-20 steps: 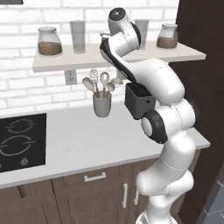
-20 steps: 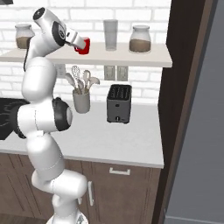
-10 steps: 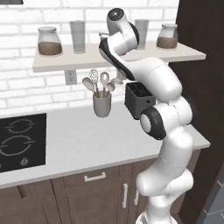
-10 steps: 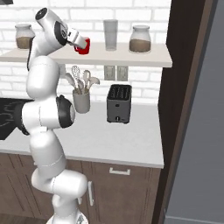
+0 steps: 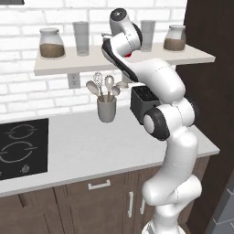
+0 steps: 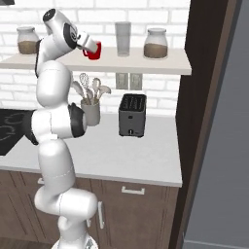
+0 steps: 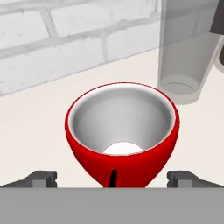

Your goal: Gather all objects into one cabinet and sort the glasses and bowls to opposite sides.

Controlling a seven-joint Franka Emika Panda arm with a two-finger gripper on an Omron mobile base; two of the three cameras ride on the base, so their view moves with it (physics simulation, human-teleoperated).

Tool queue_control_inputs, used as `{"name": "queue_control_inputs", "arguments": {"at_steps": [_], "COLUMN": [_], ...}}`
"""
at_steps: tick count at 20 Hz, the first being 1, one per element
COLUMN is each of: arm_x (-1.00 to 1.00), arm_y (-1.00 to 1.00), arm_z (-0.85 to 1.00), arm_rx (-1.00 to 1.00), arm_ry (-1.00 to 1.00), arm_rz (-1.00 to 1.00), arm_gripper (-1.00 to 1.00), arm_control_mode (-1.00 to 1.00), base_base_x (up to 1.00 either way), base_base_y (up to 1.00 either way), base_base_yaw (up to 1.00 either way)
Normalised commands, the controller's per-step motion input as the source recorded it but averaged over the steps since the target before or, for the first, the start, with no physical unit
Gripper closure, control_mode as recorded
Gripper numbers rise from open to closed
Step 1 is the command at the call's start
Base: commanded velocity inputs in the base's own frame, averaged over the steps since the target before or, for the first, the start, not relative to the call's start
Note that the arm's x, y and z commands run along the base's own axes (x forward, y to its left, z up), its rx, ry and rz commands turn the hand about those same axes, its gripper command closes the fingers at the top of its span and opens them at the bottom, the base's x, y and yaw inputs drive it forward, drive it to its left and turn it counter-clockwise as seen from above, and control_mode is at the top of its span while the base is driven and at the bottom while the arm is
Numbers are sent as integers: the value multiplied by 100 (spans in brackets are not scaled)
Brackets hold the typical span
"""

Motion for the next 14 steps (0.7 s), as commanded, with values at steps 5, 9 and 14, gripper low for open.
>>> {"name": "queue_control_inputs", "arguments": {"at_steps": [5,9,14], "arm_x": [4,1,1], "arm_y": [0,-4,-16], "arm_z": [-6,-35,-52], "arm_rx": [0,0,0], "arm_ry": [0,0,0], "arm_rz": [0,0,0], "arm_gripper": [100,100,100], "arm_control_mode": [-100,-100,-100], "base_base_x": [0,0,0], "base_base_y": [0,0,0], "base_base_yaw": [0,0,0]}}
